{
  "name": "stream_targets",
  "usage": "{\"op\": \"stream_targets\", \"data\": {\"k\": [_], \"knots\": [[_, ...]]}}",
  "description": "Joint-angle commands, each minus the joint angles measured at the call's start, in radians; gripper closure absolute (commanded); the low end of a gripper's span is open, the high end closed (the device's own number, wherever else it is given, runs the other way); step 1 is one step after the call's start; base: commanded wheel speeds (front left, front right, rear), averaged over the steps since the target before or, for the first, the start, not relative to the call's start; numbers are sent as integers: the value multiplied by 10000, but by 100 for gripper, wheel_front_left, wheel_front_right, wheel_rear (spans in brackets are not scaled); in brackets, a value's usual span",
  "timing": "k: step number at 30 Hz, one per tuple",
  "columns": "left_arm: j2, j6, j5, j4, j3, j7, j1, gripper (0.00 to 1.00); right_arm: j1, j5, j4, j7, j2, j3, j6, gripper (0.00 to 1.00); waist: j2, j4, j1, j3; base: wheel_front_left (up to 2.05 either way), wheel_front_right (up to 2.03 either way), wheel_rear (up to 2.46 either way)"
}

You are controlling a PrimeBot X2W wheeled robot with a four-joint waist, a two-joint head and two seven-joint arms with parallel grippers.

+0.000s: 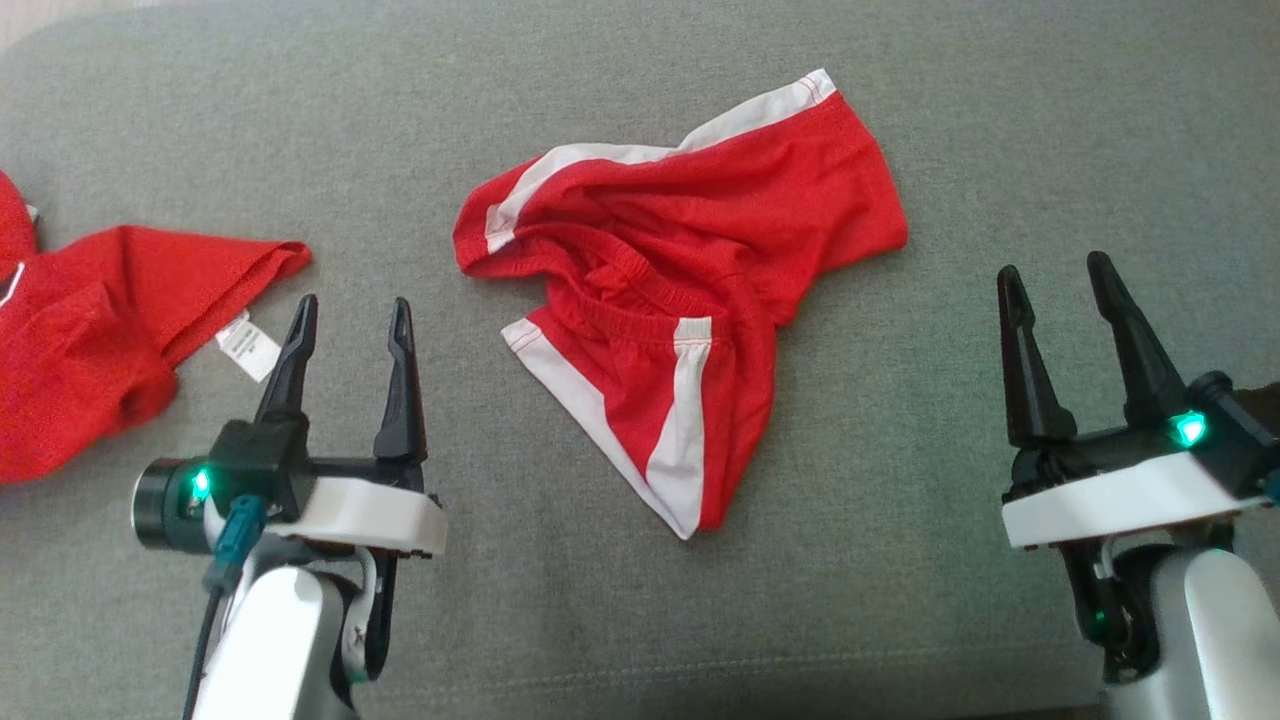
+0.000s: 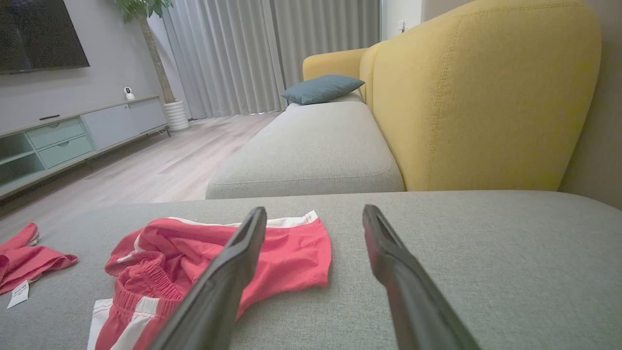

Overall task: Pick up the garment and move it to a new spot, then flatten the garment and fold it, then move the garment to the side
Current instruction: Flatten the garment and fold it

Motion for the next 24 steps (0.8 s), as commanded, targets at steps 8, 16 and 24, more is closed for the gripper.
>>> {"op": "stream_targets", "data": {"k": [8, 16, 24], "knots": [[-20, -383, 31, -110, 44, -8, -666, 0, -79, -82, -457, 70, -22, 133, 65, 0, -1, 27, 0, 239, 0, 0, 0], [-169, -1621, -267, 1624, -720, 2105, -3056, 0, -420, -95, -435, 97, -29, 365, 65, 0, -1, -80, 0, 831, 0, 0, 0], [-252, -2151, -957, 3826, -473, 3214, -4739, 0, -574, -11, -157, -79, 26, 424, 65, 0, -1, -468, 0, 1168, 0, 0, 0]]}}
